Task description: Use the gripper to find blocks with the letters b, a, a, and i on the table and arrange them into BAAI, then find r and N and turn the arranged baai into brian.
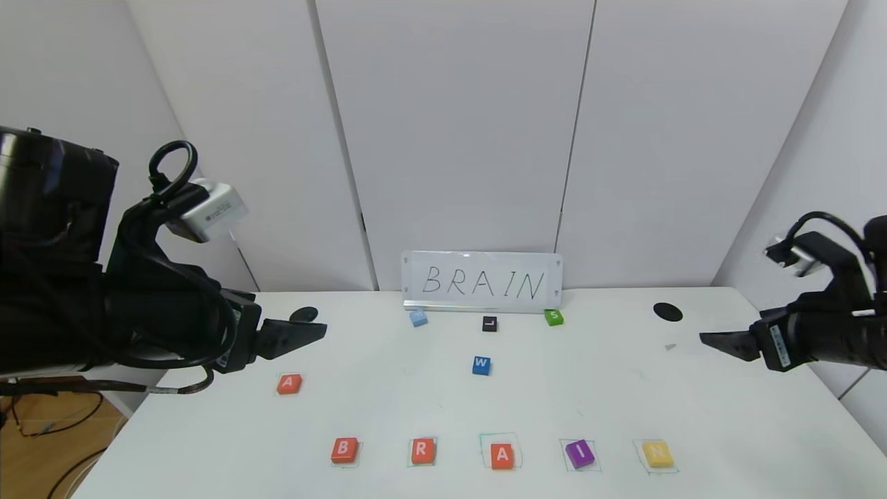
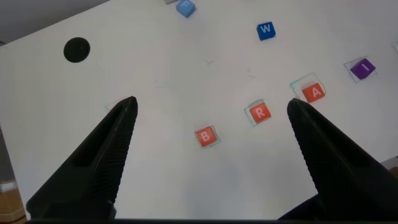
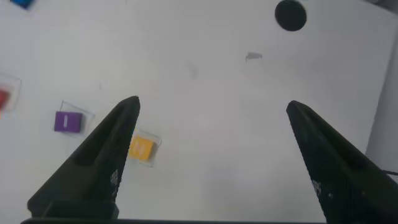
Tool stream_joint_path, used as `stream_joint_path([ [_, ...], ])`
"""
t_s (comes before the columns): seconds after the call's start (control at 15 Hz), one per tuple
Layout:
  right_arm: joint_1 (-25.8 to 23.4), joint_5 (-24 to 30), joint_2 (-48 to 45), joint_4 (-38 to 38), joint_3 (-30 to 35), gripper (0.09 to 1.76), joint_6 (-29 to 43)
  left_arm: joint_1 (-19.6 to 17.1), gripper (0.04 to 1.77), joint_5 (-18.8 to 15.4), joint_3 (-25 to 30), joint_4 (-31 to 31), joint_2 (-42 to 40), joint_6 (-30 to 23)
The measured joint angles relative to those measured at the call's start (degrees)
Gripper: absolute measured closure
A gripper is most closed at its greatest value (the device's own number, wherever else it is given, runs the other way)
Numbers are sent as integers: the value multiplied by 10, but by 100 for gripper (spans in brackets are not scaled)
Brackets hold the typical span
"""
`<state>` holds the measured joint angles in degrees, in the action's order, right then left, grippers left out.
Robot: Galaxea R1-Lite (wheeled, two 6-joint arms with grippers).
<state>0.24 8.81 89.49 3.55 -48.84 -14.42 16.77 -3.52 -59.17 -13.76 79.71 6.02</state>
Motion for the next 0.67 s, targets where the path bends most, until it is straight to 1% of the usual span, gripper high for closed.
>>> stream_joint_path([
  [0.07,1,-4,-33,18,15,15,20,-2,9,11,0,0,-6,0],
  [0.2,-1,-10,-107,42,36,15,59,-6,9,44,7,0,-28,-1],
  [0.27,-7,-11,-139,50,40,15,71,-19,9,57,13,0,-39,0],
  [0.4,-22,-8,-191,59,43,15,82,-57,9,63,21,10,-52,1],
  [0.53,-26,15,-231,58,44,15,84,-105,9,59,47,91,-61,4],
  [0.67,-28,48,-270,56,49,15,93,-148,9,48,94,186,-77,5],
])
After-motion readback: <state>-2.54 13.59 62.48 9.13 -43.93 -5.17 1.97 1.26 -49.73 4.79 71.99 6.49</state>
